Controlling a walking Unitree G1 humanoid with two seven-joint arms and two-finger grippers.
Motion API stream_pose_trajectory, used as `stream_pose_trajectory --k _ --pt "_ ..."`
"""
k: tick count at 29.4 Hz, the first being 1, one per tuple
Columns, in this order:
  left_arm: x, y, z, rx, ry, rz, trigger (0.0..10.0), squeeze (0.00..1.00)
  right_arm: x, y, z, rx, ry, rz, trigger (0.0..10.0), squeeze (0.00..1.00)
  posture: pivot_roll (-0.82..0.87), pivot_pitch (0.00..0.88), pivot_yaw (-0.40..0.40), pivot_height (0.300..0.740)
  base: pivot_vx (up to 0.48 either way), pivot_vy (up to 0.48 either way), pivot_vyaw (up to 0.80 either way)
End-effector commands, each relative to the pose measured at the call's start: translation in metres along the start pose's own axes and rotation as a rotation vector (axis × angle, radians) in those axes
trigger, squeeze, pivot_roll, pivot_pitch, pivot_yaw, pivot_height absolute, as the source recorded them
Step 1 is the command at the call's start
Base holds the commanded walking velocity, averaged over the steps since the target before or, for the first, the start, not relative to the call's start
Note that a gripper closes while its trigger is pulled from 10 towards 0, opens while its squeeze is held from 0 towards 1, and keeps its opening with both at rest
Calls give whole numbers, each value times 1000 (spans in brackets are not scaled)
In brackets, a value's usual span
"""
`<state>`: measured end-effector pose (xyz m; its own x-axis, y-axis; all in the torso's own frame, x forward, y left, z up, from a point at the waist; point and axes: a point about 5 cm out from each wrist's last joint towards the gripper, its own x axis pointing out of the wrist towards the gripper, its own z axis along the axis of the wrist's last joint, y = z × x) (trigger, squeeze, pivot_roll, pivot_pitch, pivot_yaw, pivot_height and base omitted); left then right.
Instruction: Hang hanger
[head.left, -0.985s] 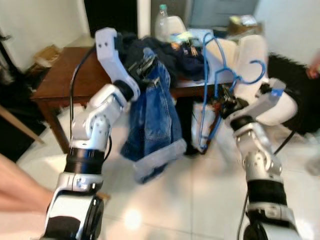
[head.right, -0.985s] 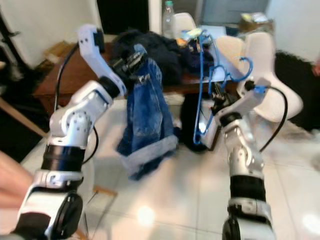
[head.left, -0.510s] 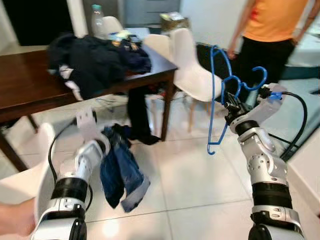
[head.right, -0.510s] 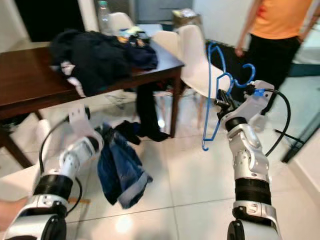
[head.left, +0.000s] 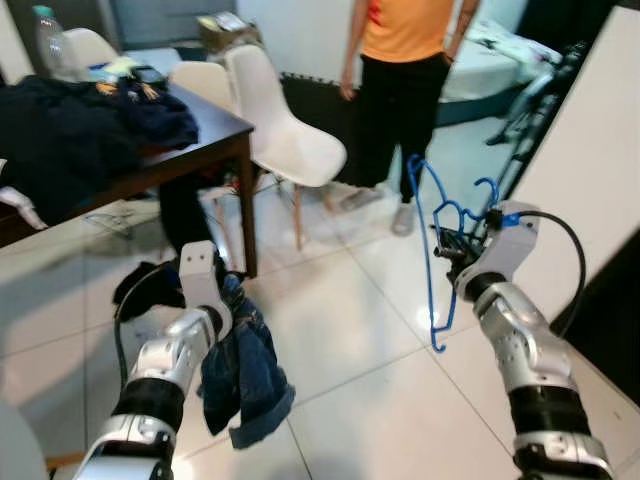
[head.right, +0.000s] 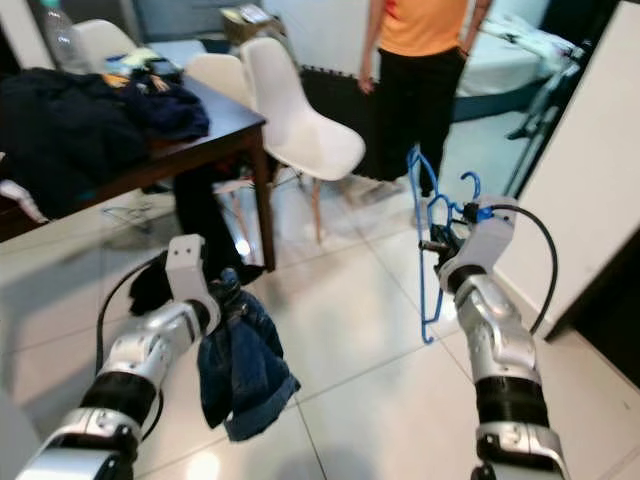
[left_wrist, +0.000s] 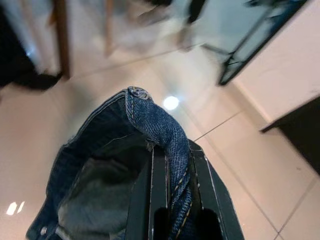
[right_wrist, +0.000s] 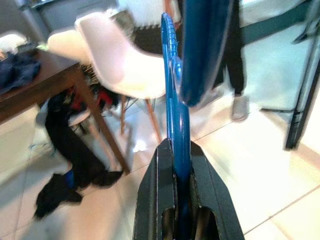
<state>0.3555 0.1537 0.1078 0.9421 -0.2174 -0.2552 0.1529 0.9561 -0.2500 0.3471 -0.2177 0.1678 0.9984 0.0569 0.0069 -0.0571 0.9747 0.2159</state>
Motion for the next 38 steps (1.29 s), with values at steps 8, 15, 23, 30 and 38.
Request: stream_pose_trajectory --k 8,15,23,30,38 --pt "-27 -29 -17 90 -12 -98 10000 0 -50 20 -77 -73 249 85 10000 0 23 50 -40 740 0 0 -800" --pt "-54 -52 -33 187 -34 -206 10000 0 -64 23 -83 -103 279 164 10000 0 21 26 -50 740 0 0 -800" --pt "-59 -58 -31 207 -56 -260 10000 0 -68 32 -83 -86 268 210 10000 0 43 22 -37 740 0 0 -800" --pt "-70 -74 -32 258 -35 -419 10000 0 -72 36 -84 -24 274 248 10000 0 60 11 -37 740 0 0 0" --pt "-70 -79 -28 270 -35 -517 10000 0 -73 41 -79 4 256 266 10000 0 61 42 -23 740 0 0 -300"
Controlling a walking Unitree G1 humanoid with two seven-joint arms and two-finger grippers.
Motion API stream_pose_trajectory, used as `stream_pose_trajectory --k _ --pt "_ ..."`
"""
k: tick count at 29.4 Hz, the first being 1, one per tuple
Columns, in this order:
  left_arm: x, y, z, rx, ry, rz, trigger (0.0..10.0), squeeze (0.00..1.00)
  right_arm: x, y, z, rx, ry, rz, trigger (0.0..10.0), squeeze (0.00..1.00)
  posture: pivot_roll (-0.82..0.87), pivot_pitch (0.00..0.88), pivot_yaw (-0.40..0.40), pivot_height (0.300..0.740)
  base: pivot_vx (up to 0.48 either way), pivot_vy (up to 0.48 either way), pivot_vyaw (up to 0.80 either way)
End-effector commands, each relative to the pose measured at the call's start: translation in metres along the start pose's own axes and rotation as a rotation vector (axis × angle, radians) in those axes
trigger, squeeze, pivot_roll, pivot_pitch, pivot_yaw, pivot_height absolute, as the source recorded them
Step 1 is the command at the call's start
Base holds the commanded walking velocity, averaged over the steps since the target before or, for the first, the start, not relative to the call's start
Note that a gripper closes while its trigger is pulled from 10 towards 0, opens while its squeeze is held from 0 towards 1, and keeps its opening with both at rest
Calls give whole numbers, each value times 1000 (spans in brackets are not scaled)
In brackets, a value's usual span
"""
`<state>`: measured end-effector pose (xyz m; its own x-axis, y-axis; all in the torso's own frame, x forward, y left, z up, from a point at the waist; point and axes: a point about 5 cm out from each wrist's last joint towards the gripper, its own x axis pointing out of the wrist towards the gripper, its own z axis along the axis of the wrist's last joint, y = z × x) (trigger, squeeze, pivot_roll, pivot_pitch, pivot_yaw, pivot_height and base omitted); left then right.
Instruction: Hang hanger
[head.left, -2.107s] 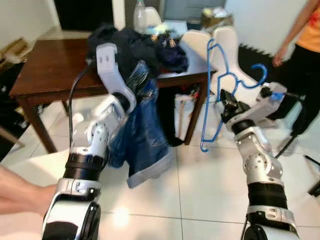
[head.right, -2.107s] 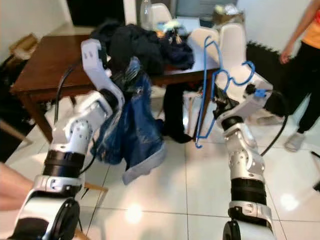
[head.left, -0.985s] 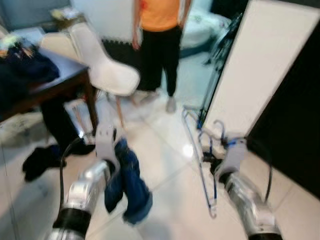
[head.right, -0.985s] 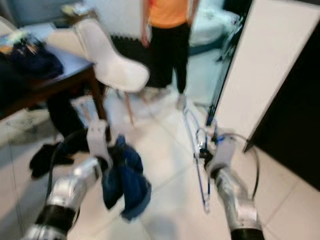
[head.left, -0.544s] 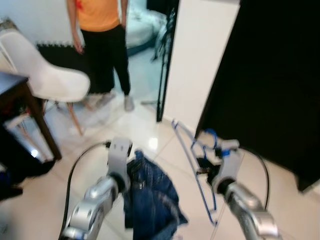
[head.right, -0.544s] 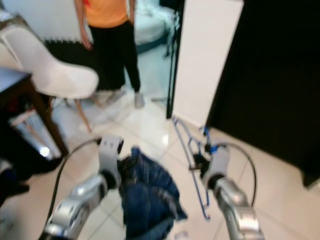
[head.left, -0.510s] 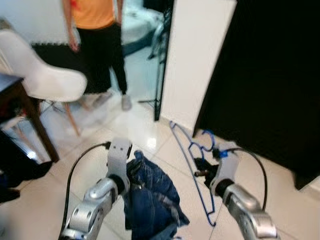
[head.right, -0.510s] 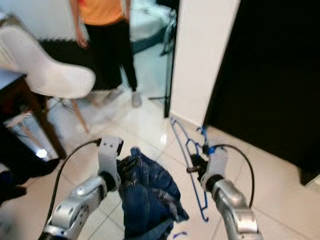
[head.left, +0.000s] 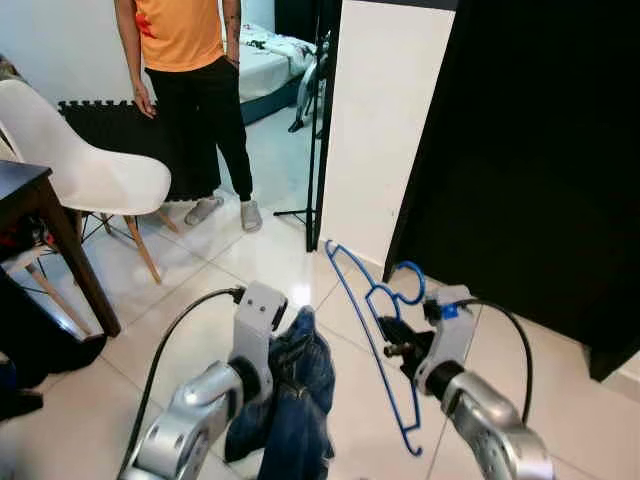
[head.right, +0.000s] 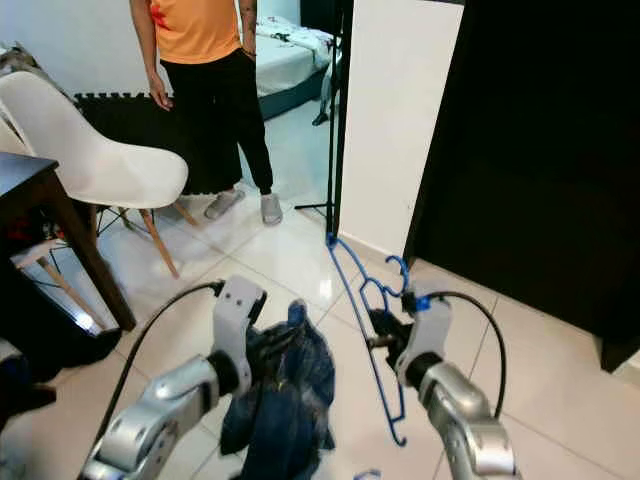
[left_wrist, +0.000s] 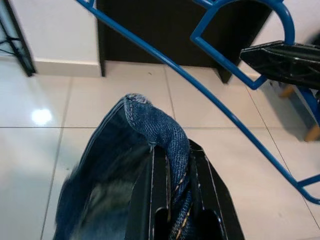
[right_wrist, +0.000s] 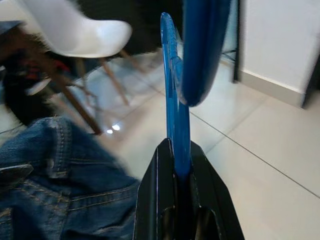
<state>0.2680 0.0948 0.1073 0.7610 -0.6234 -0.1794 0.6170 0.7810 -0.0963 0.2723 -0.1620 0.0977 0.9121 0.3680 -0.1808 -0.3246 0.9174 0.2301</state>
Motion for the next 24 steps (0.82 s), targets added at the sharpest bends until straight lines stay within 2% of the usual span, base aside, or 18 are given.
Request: stream_pose_trajectory --k 1,5,7,12,15,18,24 --pt "3 -8 13 26 -46 -72 10000 0 -2 -2 2 22 -3 -9 10000 0 61 46 -31 740 0 0 0" --pt "4 -11 15 39 -51 -111 10000 0 -2 -3 3 29 -3 -10 10000 0 57 64 -32 740 0 0 0" --pt "4 -13 16 41 -54 -136 10000 0 -2 -3 4 29 0 -8 10000 0 55 64 -31 740 0 0 -800" --pt "6 -17 18 14 -61 -207 10000 0 0 -3 4 28 6 -3 10000 0 47 63 -21 740 0 0 0" --pt "6 -17 18 7 -64 -209 10000 0 -1 -3 5 32 4 -8 10000 0 38 65 -23 740 0 0 0" --pt "6 -16 20 -10 -79 -197 10000 0 -1 -4 6 38 -1 -16 10000 0 21 75 -31 740 0 0 -800" --pt "7 -12 20 -44 -102 -145 10000 0 -1 -6 5 31 12 -13 10000 0 -4 59 -51 740 0 0 0"
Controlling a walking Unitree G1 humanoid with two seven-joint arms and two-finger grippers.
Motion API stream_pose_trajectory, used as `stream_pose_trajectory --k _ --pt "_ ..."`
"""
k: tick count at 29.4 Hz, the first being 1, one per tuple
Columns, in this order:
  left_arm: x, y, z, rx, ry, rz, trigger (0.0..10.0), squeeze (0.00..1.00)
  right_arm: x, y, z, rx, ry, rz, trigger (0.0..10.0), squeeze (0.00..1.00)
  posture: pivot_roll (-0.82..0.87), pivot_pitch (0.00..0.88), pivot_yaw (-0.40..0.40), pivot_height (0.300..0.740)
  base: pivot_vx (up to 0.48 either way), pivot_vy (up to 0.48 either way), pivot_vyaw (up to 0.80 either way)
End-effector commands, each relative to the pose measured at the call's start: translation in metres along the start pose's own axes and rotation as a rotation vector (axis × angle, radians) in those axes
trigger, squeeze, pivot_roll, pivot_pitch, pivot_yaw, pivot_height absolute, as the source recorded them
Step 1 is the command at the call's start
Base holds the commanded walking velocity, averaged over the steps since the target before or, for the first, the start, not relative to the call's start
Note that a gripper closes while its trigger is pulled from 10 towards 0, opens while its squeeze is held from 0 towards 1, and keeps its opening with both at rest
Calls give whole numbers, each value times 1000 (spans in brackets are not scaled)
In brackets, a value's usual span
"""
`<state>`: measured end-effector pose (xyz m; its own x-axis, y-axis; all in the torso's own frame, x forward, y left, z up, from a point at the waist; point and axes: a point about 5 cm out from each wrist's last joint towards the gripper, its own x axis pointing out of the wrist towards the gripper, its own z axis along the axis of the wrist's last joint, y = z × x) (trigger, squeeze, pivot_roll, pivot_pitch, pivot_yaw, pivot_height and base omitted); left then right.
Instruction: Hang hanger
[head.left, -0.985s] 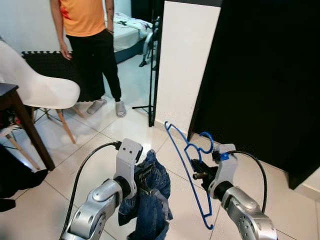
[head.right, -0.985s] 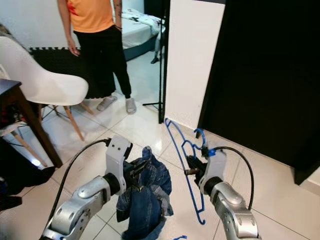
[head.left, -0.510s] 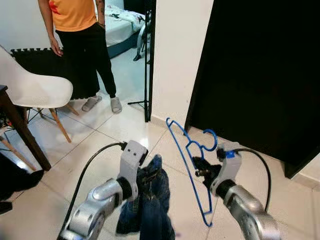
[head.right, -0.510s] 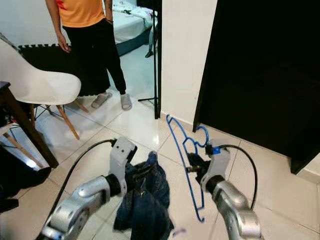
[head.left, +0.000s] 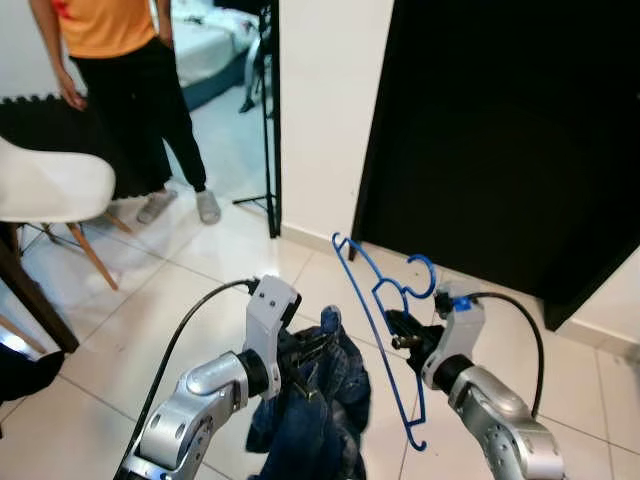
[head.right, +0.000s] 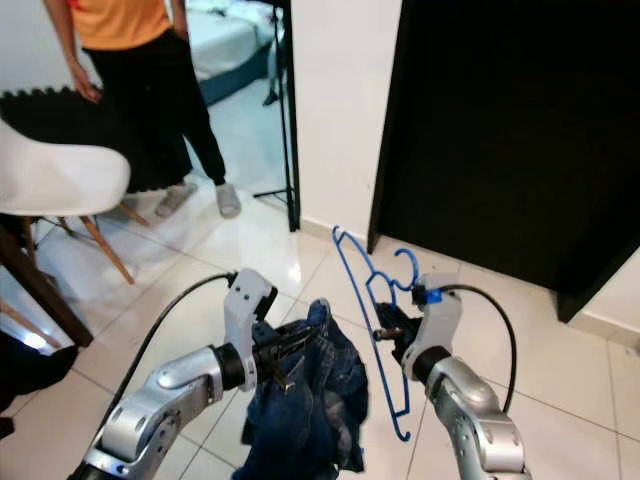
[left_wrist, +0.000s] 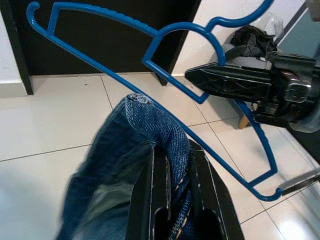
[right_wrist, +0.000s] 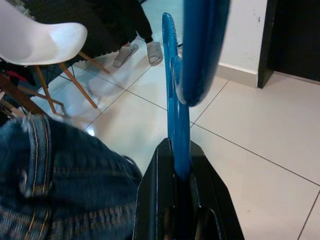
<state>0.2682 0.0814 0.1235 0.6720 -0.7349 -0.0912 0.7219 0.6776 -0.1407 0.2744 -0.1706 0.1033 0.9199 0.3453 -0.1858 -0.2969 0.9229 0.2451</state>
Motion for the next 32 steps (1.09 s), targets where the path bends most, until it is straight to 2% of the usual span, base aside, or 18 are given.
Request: stream_pose_trajectory --k 1,29,32 --pt "1 1 3 -24 -36 17 10000 0 1 1 -2 6 19 16 10000 0 -3 56 -50 740 0 0 0" --pt "-2 4 1 -1 -26 41 10000 0 6 6 2 -23 -20 21 10000 0 33 51 -22 740 0 0 -62" --pt "-2 5 1 0 -26 46 10000 0 7 6 1 -23 -16 23 10000 0 43 44 -16 740 0 0 -800"
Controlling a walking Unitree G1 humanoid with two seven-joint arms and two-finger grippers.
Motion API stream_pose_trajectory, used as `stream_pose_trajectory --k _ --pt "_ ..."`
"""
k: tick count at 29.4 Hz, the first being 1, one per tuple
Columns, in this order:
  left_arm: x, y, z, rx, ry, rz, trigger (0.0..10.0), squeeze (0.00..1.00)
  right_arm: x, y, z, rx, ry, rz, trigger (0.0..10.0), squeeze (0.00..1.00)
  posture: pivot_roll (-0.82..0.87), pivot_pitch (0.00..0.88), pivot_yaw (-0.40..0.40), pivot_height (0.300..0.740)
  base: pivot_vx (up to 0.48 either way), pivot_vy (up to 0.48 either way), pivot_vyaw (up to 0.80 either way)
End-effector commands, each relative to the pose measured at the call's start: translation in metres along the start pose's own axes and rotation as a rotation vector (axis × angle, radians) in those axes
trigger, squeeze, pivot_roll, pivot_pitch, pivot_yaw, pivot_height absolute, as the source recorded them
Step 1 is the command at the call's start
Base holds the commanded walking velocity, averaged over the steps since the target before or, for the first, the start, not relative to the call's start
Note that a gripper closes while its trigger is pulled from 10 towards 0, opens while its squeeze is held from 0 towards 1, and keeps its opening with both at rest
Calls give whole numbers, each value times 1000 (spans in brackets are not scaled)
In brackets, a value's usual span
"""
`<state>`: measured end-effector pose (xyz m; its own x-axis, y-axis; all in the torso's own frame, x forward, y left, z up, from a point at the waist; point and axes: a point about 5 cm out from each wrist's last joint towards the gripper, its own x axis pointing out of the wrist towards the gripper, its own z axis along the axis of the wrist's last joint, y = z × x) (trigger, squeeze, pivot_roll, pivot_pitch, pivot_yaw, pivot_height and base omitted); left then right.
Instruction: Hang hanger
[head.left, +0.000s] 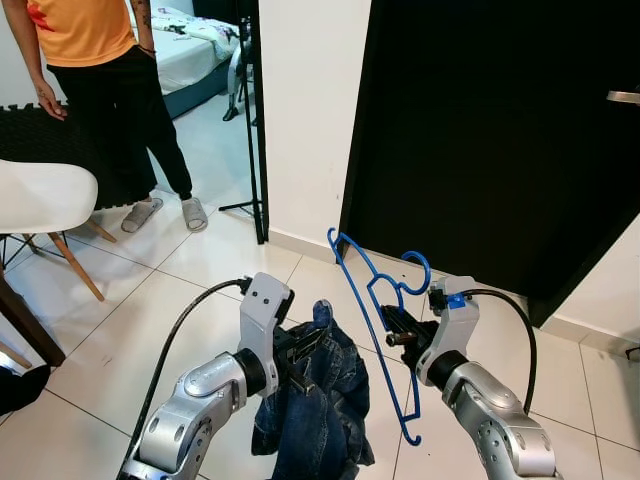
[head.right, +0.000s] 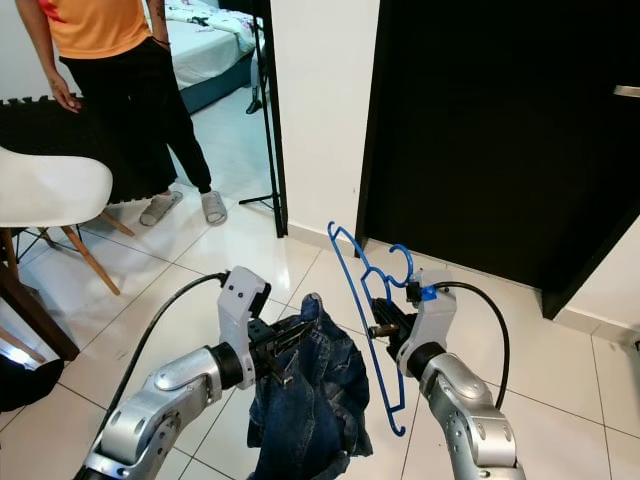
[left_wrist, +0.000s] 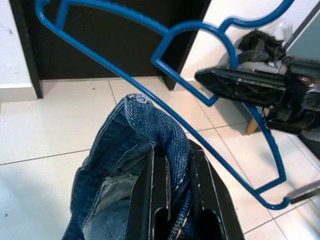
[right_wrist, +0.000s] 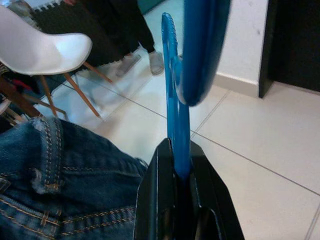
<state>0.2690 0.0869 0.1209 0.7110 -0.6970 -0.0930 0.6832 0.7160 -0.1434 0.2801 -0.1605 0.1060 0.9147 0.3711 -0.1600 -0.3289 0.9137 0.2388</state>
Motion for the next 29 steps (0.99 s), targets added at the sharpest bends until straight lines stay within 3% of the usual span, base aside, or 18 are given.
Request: stream_pose_trajectory --k 1,14,29 --pt "1 1 3 11 -20 -5 10000 0 -1 -2 -2 -9 7 -9 10000 0 51 46 -18 740 0 0 -800" --pt "1 2 3 31 -14 -11 10000 0 0 -1 -3 -9 20 -1 10000 0 48 42 -22 740 0 0 -800" --pt "12 8 12 137 -6 30 10000 0 0 -4 1 -12 18 -3 10000 0 17 57 -38 740 0 0 -800"
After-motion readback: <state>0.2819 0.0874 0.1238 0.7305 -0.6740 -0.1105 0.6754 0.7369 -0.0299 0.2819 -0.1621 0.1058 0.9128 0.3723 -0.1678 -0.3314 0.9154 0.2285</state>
